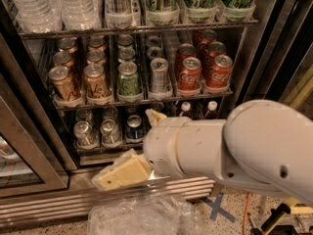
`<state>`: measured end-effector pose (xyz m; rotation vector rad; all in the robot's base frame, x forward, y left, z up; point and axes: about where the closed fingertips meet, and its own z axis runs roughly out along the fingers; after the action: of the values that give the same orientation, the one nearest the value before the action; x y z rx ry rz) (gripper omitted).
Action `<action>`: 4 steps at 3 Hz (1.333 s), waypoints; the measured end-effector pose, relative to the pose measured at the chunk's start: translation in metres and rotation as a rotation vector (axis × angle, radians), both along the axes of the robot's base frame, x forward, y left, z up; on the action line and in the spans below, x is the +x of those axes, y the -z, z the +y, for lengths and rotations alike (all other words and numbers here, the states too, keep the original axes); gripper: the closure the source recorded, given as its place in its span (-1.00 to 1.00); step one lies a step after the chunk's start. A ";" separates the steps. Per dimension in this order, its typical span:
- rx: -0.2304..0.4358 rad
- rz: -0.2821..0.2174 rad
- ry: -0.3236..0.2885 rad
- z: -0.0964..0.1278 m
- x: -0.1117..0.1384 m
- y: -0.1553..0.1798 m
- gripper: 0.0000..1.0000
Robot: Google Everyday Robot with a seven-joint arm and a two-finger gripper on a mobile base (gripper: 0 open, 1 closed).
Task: Pick orange can from middle shelf of fridge
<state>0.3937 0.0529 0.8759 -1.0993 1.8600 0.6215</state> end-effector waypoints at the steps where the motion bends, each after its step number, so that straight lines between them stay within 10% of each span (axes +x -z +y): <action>1: 0.054 -0.018 -0.035 0.041 0.004 -0.004 -1.00; 4: 0.109 -0.061 0.076 0.064 0.024 0.001 -1.00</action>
Offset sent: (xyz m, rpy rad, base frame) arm 0.0034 0.0368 0.0037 0.0488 -0.0161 0.0302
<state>0.4181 0.1172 0.8745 -0.9614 1.7855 0.6311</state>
